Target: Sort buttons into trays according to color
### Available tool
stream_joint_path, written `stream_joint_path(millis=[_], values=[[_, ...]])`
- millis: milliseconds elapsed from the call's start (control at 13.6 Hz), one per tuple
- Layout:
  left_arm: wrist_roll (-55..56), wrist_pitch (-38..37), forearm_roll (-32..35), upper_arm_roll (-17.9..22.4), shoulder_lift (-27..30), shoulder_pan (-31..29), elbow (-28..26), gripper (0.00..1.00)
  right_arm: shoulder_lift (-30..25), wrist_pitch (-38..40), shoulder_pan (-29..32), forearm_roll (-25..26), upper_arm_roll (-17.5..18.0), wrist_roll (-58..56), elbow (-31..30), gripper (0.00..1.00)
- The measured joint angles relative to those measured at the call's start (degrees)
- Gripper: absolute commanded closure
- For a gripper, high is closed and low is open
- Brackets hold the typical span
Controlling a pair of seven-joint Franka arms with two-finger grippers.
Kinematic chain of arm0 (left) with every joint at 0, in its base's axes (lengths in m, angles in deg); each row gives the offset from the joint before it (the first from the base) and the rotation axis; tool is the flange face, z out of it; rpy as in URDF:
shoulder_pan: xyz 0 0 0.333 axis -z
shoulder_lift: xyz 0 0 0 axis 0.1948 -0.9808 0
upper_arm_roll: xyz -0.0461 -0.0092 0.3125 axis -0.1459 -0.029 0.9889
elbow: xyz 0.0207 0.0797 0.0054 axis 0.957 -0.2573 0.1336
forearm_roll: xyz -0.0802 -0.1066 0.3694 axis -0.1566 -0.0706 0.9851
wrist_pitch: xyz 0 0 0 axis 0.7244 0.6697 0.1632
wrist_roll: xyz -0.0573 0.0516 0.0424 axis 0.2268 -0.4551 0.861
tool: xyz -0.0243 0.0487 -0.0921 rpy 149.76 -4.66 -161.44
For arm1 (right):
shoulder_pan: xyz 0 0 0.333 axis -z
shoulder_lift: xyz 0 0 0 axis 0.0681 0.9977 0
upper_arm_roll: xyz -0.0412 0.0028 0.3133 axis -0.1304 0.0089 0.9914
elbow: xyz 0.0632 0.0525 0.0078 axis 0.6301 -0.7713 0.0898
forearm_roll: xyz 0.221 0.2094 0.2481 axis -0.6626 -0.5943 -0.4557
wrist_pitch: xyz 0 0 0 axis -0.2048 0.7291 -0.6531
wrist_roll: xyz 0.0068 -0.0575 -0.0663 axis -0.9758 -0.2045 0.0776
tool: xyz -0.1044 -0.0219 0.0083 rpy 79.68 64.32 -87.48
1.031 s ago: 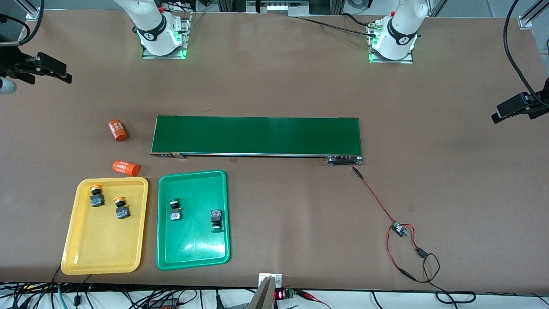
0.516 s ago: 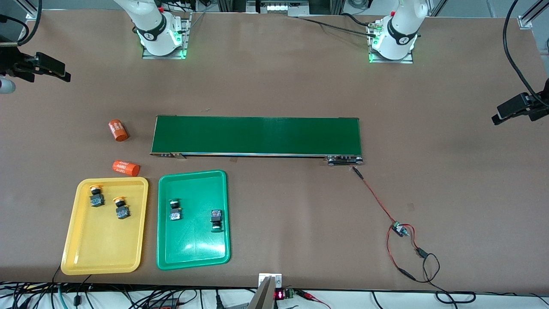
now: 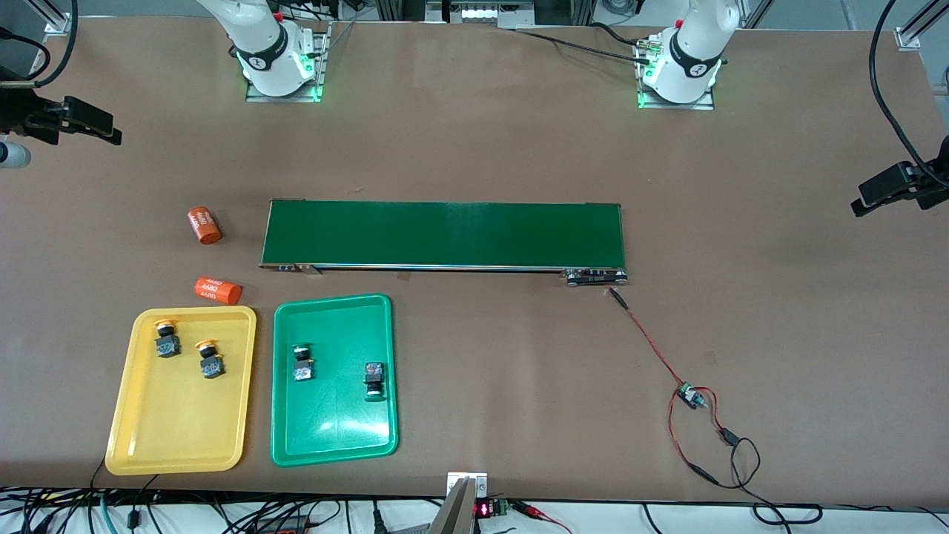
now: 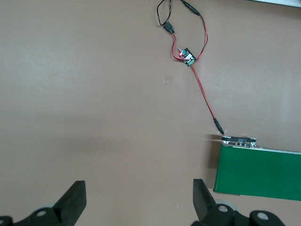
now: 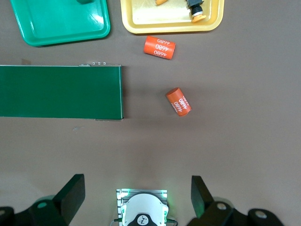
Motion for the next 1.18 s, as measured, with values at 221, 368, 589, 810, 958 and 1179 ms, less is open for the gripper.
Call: stream_joint_path(millis=[221, 368, 589, 810, 958, 1179], values=[[0.00, -0.52, -0.05, 0.00, 0.02, -0.01, 0.00, 0.00, 0.13, 0.00, 0.01, 0.02, 0.49, 0.00, 0.00, 0.00], [0.00, -0.91, -0.09, 0.00, 0.03, -0.01, 0.00, 0.00, 0.35, 0.00, 0.03, 0.02, 0.50, 0.00, -0.01, 0.00], [-0.08, -1.19, -0.12, -0.53, 0.03, 0.02, 0.00, 0.00, 0.40, 0.00, 0.04, 0.02, 0.56, 0.00, -0.01, 0.00], [-0.08, -1.28, -0.12, -1.07, 0.03, 0.06, 0.00, 0.00, 0.33, 0.01, -0.15, 0.02, 0.61, 0.00, -0.01, 0.00], [-0.08, -1.84, -0.12, -1.02, 0.04, 0.04, 0.00, 0.00, 0.32, 0.02, -0.76, 0.02, 0.72, 0.04, -0.01, 0.00], [-0.08, -2.00, -0.63, -0.95, 0.67, 0.03, 0.01, 0.00, 0.32, 0.04, -0.85, 0.02, 0.85, 0.05, -0.01, 0.00]])
